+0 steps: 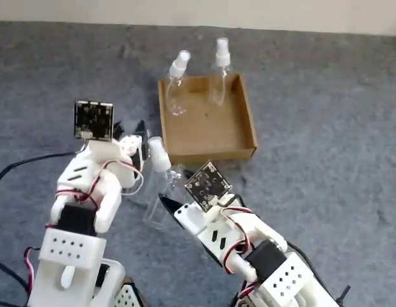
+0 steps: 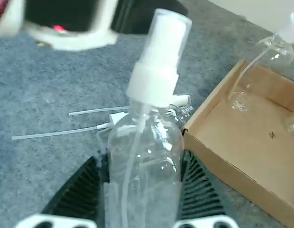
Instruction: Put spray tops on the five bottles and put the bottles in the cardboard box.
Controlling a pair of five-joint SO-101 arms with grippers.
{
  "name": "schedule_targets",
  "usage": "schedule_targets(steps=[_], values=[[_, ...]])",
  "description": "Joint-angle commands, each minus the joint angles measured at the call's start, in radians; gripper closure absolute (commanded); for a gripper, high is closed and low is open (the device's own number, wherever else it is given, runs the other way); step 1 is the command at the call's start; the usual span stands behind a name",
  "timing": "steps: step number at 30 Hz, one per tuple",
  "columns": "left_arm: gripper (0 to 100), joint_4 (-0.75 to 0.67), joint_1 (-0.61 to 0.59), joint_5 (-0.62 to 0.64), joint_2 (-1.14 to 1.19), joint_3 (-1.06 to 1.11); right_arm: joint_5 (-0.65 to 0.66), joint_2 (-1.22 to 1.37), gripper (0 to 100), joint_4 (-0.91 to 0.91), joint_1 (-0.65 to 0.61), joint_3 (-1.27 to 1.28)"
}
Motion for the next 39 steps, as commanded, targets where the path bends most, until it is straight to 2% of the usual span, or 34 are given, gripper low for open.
schedule_targets(steps=[1, 6, 9, 14, 19, 22, 32, 39], values=[[91, 0.052, 0.025, -0.011, -0.122, 0.022, 0.000, -0.021, 99.5, 0.001, -0.004, -0.028], [91, 0.054, 0.015, -0.011, -0.265, 0.061, 0.000, -0.016, 99.5, -0.062, -0.004, -0.027], [91, 0.051, -0.047, -0.009, -0.306, -0.001, 0.000, -0.016, 99.5, -0.067, -0.004, -0.025], [91, 0.055, -0.064, -0.005, -0.151, -0.176, 0.000, -0.019, 99.5, -0.067, -0.004, -0.025], [91, 0.055, -0.010, -0.006, 0.116, -0.275, 0.000, -0.019, 99.5, -0.067, -0.004, -0.025], [91, 0.057, 0.025, -0.008, 0.171, -0.272, 0.000, -0.019, 99.5, -0.067, -0.004, -0.025], [91, 0.187, 0.143, -0.017, -0.059, -0.104, 0.000, -0.019, 99.5, -0.068, -0.004, -0.025], [91, 0.192, 0.272, -0.058, -0.160, -0.054, -0.002, -0.016, 99.5, -0.070, -0.004, -0.025]])
